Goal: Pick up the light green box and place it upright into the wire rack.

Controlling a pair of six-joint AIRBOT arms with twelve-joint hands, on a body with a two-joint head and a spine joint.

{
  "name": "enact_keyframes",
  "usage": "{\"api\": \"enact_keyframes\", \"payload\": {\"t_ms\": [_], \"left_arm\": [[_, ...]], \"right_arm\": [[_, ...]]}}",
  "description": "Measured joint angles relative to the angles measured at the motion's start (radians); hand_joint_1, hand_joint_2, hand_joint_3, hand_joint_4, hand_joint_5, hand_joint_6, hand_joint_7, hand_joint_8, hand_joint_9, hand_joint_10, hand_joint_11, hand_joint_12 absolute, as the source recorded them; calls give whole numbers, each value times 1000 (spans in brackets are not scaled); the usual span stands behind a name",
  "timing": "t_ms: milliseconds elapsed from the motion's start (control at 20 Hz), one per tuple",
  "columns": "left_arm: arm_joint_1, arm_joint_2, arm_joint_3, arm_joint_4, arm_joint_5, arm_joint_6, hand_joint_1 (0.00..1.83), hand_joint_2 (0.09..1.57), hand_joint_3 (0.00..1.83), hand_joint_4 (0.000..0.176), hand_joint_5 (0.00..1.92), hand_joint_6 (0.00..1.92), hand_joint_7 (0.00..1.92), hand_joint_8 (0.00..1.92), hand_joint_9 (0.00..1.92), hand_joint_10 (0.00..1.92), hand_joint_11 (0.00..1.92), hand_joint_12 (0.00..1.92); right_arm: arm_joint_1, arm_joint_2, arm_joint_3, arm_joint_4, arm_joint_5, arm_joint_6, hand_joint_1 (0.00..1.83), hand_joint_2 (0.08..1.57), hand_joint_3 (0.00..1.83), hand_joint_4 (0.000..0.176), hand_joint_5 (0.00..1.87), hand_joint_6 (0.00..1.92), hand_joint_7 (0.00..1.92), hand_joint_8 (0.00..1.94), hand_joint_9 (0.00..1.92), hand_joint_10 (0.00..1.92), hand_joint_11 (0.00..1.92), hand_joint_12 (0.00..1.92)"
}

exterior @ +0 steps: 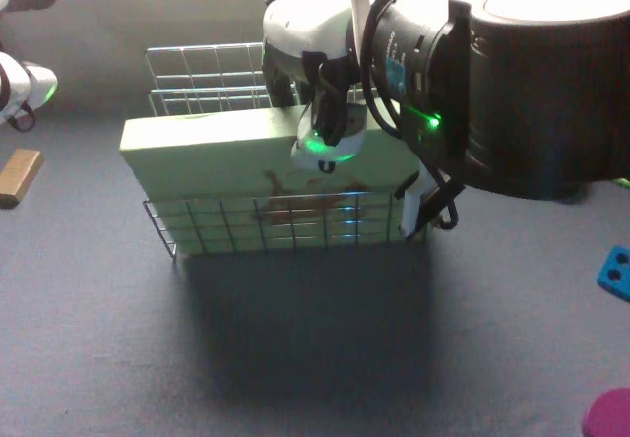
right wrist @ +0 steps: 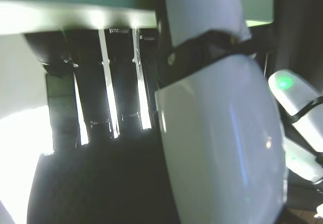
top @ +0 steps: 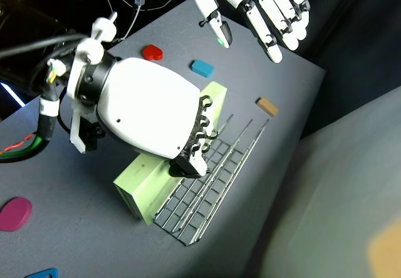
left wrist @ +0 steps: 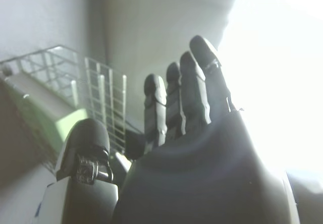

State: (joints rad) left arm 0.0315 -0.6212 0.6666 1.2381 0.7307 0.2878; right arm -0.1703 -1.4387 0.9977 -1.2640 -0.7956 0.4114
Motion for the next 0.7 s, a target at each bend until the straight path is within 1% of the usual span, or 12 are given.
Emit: {"api": "enact_keyframes", "payload": {"t_ms": [100,150,350,500,650,700], "left_arm": [[7,-10,7,3,-2,-13,146,1442,1,32,227,3,146,0,133,0,0,678],[13,-13,7,2,-2,-18,142,1443,2,32,229,3,143,0,132,0,0,677],[15,-38,12,3,-6,-22,152,1441,0,32,232,4,142,0,133,0,0,683],[29,-64,20,-4,-8,-42,156,1441,0,32,239,6,142,0,133,0,0,685],[30,-81,16,5,-3,-54,158,1440,0,32,240,6,137,0,127,0,0,686],[34,-86,10,13,6,-73,158,1440,0,32,238,5,130,0,127,0,0,686]], "right_arm": [[-3,-2,2,-8,6,3,1147,1020,0,0,668,267,822,28,655,357,153,1452],[-3,-2,2,-8,10,5,1148,1014,0,0,650,236,788,6,620,331,116,1443],[-2,-1,4,-16,9,8,1150,1008,0,0,649,220,781,2,617,323,103,1444],[4,7,4,-11,10,12,1147,1007,0,0,620,196,776,0,618,319,102,1447],[32,41,-13,-20,14,21,1119,1006,0,0,610,176,757,0,611,310,99,1447],[42,53,-24,-24,16,21,1116,1005,0,0,611,174,752,0,610,308,91,1444]]}}
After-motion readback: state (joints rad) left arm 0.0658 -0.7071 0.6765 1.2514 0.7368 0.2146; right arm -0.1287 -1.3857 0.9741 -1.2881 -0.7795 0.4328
